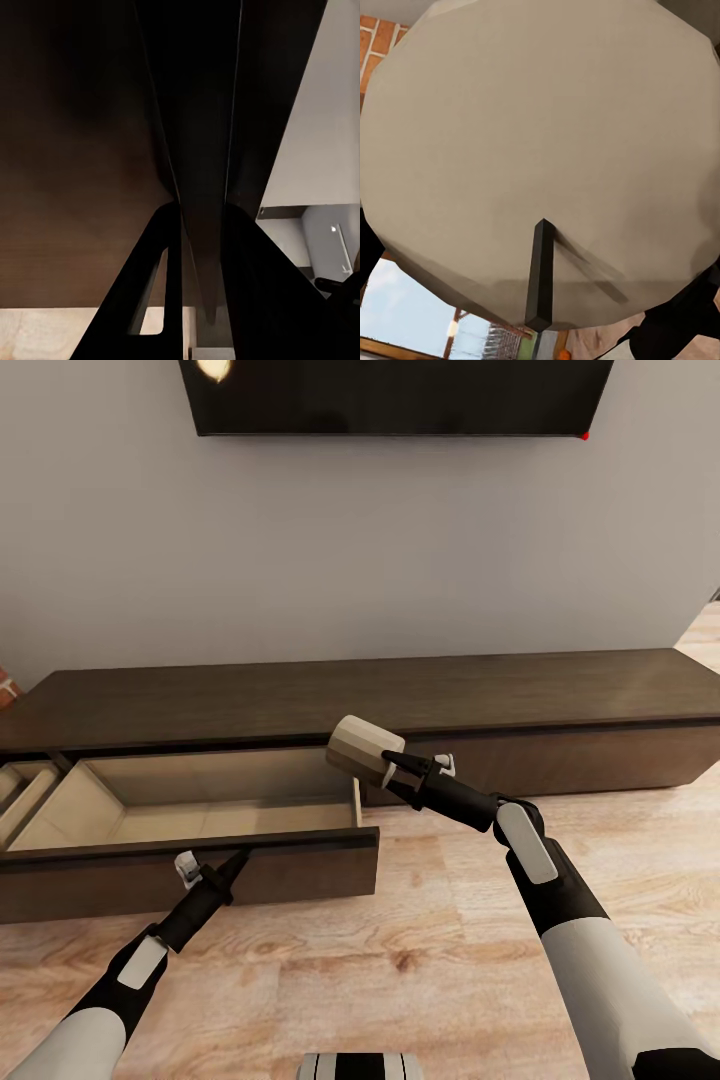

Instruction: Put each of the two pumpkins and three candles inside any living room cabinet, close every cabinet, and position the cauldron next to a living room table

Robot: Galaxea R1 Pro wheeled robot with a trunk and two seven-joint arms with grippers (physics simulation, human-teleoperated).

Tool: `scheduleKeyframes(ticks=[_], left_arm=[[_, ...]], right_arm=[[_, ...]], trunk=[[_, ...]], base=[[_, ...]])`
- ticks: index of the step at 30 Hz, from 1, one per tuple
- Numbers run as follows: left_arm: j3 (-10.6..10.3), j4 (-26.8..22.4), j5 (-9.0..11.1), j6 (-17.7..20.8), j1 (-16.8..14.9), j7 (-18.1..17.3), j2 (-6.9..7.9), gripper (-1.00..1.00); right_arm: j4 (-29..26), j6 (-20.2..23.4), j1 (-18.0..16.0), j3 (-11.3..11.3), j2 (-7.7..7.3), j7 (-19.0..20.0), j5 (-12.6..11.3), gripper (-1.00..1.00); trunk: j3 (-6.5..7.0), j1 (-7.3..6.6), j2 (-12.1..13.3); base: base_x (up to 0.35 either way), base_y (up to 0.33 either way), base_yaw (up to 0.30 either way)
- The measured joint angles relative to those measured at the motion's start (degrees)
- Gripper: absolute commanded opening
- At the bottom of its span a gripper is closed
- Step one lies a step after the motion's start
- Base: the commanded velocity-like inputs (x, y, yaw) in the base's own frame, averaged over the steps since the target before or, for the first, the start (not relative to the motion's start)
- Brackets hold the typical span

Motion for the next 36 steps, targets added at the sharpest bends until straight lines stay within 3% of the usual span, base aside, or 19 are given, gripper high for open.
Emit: scheduleKeyframes(ticks=[12,13,15,28,36], left_arm=[[0.0,-0.1,0.0,-0.1,0.0,0.0,-0.03,-1.0],[0.0,-0.1,0.0,-0.1,0.0,0.0,-0.02,1.0],[0.4,0.0,-0.2,-0.6,0.6,2.5,0.89,1.0],[0.4,0.0,-0.4,-0.8,0.6,2.5,0.94,1.0],[0.3,0.0,-0.4,-0.8,0.6,2.5,0.96,1.0]], right_arm=[[0.0,0.0,0.0,0.0,0.0,0.0,0.0,-1.0],[0.0,0.0,0.0,0.0,0.0,0.0,0.0,-1.0],[0.0,0.0,0.0,0.0,0.0,0.0,0.0,-1.0],[0.0,0.0,0.0,0.0,0.0,0.0,0.1,-1.0],[0.0,0.0,0.0,0.0,0.0,0.0,0.1,-1.0]], trunk=[[0.0,0.0,0.0],[0.0,0.0,0.0],[-0.01,0.01,0.0],[-0.01,0.02,0.0],[-0.02,0.05,0.0]], base=[[0.0,0.0,0.0],[0.0,0.0,0.0],[0.0,0.0,0.0],[-0.011,0.0,0.0],[-0.26,0.0,0.0]])
